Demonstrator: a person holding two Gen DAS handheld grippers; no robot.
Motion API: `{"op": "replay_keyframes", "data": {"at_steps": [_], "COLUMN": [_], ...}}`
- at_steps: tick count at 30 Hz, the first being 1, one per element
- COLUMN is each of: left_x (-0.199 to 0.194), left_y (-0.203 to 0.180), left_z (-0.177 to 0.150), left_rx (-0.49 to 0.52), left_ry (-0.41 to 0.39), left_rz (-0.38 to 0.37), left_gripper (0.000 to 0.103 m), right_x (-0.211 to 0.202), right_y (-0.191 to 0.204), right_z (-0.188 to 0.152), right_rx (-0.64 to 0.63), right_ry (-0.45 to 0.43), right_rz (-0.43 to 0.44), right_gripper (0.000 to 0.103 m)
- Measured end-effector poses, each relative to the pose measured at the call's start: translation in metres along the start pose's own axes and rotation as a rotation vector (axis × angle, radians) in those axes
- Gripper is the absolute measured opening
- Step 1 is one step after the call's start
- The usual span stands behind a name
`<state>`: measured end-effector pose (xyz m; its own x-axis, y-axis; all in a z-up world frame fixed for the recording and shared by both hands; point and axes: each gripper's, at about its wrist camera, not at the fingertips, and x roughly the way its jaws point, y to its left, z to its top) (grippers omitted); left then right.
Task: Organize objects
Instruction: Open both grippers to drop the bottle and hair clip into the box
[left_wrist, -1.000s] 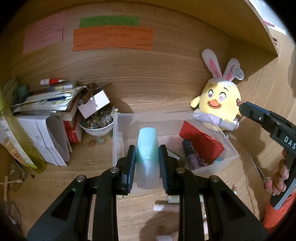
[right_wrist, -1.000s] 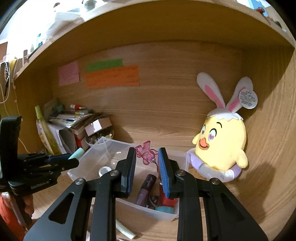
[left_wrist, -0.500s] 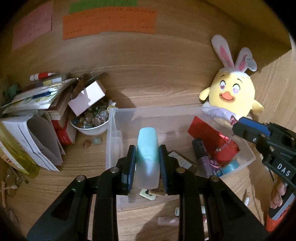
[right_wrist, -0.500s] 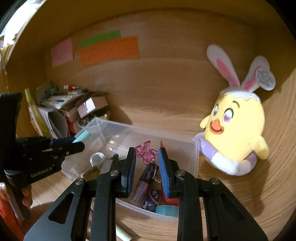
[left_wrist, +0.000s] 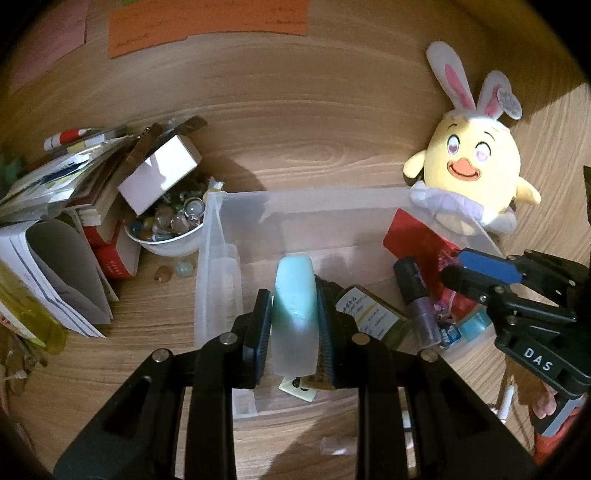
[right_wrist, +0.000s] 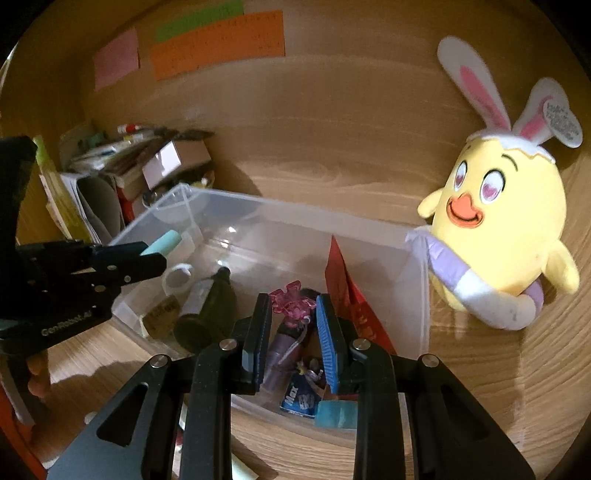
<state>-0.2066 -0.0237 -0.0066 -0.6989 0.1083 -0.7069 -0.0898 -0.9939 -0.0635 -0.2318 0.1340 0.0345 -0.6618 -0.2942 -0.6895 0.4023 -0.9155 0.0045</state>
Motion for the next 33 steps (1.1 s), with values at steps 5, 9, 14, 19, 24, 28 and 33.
{"op": "replay_keyframes", "data": {"at_steps": [5, 9, 14, 19, 24, 28, 33], "left_x": [-0.002, 0.000, -0.002, -0.014, -0.029, -0.044, -0.058], "left_y": [-0.002, -0.001, -0.003, -0.010, -0.012, -0.009, -0.010], "left_z": [0.001, 0.001, -0.001, -0.001, 0.001, 0.002, -0.001], "left_rx": [0.014, 0.013, 0.019, 0.043, 0.046, 0.033, 0.035], "left_ry": [-0.006, 0.004, 0.011, -0.028, -0.061, -0.092, -0.109], "left_rz": [0.005, -0.002, -0.007, -0.012, -0.013, -0.016, -0.005], "left_gripper": [0.024, 0.025, 0.030, 0.047, 0.057, 0.066, 0.071], "right_x": [0.008, 0.012, 0.012, 0.011, 0.001, -0.011, -0.028], "right_y": [-0.002, -0.002, -0.003, -0.001, 0.006, 0.010, 0.012], "right_z": [-0.002, -0.003, -0.003, -0.003, -0.001, 0.001, -0.001], "right_rx": [0.003, 0.002, 0.011, 0.015, -0.005, -0.018, -0.021], "right_ry": [0.035, 0.049, 0.051, 0.047, 0.014, -0.017, -0.048], "right_rz": [-0.005, -0.007, 0.003, 0.010, -0.003, -0.019, -0.030], "right_gripper": [0.023, 0.023, 0.023, 0.034, 0.048, 0.056, 0.057]}}
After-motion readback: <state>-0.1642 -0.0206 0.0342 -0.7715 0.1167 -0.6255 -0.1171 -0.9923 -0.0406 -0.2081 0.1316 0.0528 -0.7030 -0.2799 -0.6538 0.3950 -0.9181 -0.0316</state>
